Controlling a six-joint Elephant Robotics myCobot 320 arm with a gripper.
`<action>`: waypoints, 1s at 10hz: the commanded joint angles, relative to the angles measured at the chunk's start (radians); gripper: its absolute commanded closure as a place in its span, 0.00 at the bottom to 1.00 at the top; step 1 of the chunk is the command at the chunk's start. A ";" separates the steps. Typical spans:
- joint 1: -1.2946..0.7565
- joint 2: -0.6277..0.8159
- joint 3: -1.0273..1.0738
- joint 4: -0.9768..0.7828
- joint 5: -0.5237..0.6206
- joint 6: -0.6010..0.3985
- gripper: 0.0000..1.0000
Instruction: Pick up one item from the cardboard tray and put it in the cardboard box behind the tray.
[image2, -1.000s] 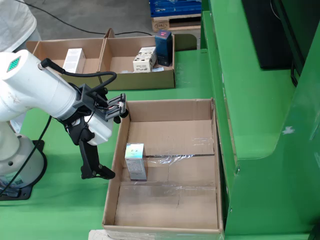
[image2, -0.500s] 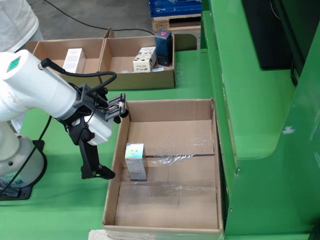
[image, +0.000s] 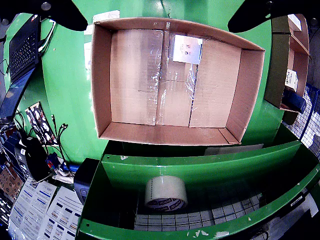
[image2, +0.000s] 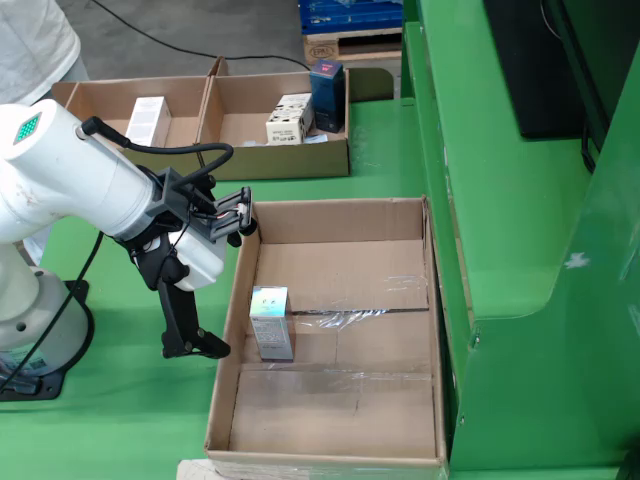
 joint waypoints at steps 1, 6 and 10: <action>0.000 0.018 0.026 0.012 0.000 -0.001 0.00; 0.046 0.076 -0.043 0.031 -0.015 0.034 0.00; 0.108 0.094 -0.065 0.033 -0.044 0.071 0.00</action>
